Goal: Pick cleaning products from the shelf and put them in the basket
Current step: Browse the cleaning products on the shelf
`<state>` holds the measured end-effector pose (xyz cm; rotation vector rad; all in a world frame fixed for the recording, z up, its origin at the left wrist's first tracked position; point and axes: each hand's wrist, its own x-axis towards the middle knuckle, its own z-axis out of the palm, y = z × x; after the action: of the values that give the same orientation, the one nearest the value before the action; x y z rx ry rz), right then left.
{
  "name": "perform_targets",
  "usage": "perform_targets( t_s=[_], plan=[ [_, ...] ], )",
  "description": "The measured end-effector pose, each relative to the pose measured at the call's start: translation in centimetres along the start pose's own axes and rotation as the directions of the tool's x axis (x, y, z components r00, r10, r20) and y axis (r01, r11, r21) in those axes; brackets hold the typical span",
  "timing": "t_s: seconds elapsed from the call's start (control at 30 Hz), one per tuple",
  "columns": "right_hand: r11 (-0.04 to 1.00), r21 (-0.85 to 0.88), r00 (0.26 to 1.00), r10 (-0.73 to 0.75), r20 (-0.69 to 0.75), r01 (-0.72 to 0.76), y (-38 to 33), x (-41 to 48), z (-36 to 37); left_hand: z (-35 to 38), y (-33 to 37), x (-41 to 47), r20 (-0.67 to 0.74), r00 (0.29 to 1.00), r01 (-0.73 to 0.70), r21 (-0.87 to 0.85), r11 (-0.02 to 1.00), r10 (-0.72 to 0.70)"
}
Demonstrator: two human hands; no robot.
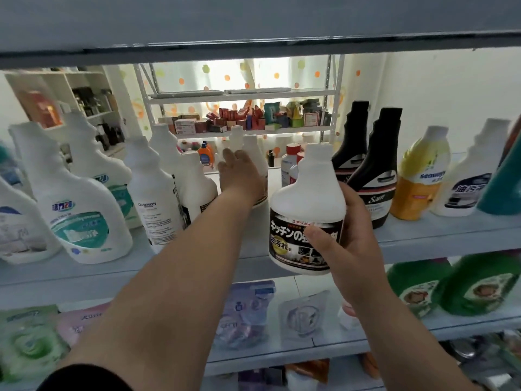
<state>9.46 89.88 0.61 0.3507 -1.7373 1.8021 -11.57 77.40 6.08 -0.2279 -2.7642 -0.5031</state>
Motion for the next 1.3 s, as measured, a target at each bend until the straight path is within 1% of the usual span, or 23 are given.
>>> perform_targets(
  t_s=[0.07,0.1,0.17,0.27,0.33,0.4,0.47,0.5,0.67,0.77,0.83,0.93,1.07,1.17,1.23,1.3],
  plan=[
    [1.0,-0.006,1.0,-0.008,0.004,0.008,0.3,-0.1,-0.1,-0.2,0.1,-0.8,0.012,1.0,0.004,-0.151,0.989,-0.002],
    [1.0,-0.003,1.0,-0.006,0.006,0.006,0.4,-0.1,-0.1,-0.4,0.1,-1.4,0.01,1.0,-0.008,-0.197,0.98,0.011],
    [1.0,-0.005,1.0,0.01,0.008,-0.01,0.8,-0.3,0.0,-1.0,0.1,-3.0,0.014,0.999,-0.045,-0.199,0.979,0.049],
    [0.999,-0.032,1.0,0.018,-0.01,-0.019,0.9,-0.6,0.4,-2.0,-0.5,-6.0,-0.02,0.994,-0.106,-0.177,0.978,0.104],
    [0.999,-0.044,1.0,0.001,-0.019,-0.002,0.9,-1.0,0.8,-2.3,-1.4,-8.5,-0.058,0.988,-0.15,-0.226,0.962,0.14],
    [0.999,-0.039,1.0,-0.006,-0.028,0.005,0.9,-1.3,1.1,-2.4,-2.4,-10.8,-0.106,0.985,-0.165,-0.312,0.936,0.138],
    [0.999,-0.054,0.999,-0.005,-0.048,0.002,1.0,-1.8,1.3,-2.4,-3.6,-12.5,-0.143,0.984,-0.154,-0.395,0.906,0.105],
    [0.998,-0.061,0.998,0.004,-0.062,-0.007,1.0,-2.0,1.4,-2.3,-4.1,-13.3,-0.14,0.986,-0.139,-0.429,0.893,0.086],
    [0.998,-0.055,0.991,0.01,-0.133,-0.017,0.8,-2.8,2.9,-2.2,-6.4,-15.0,-0.011,1.0,-0.024,-0.615,0.788,0.023],
    [0.999,-0.05,0.99,0.013,-0.14,-0.02,0.5,-2.9,4.2,-2.4,-8.2,-16.0,-0.011,0.999,0.014,-0.695,0.718,-0.03],
    [0.997,-0.066,0.991,0.019,-0.135,-0.028,0.4,-3.1,5.0,-2.7,-9.8,-17.1,-0.034,0.998,0.012,-0.722,0.692,-0.053],
    [0.987,-0.161,0.991,-0.015,-0.132,-0.006,0.4,-2.8,6.3,-3.5,-12.3,-18.7,-0.077,0.993,-0.002,-0.755,0.656,-0.086],
    [0.965,-0.262,0.992,-0.027,-0.125,-0.007,1.9,-1.0,8.5,-4.1,-14.6,-19.5,-0.086,0.991,0.004,-0.75,0.661,-0.104],
    [0.936,-0.347,0.988,0.014,-0.151,-0.066,3.7,1.1,10.1,-4.1,-15.3,-19.5,-0.078,0.993,0.002,-0.733,0.68,-0.088],
    [0.922,-0.372,0.982,0.04,-0.185,-0.108,4.9,2.6,10.8,-4.0,-15.6,-19.5,-0.07,0.994,0.003,-0.731,0.682,-0.079],
    [0.899,-0.416,0.981,0.061,-0.187,-0.135,5.9,4.3,11.2,-3.9,-15.8,-19.4,-0.065,0.995,0.003,-0.731,0.682,-0.074]
  ],
)
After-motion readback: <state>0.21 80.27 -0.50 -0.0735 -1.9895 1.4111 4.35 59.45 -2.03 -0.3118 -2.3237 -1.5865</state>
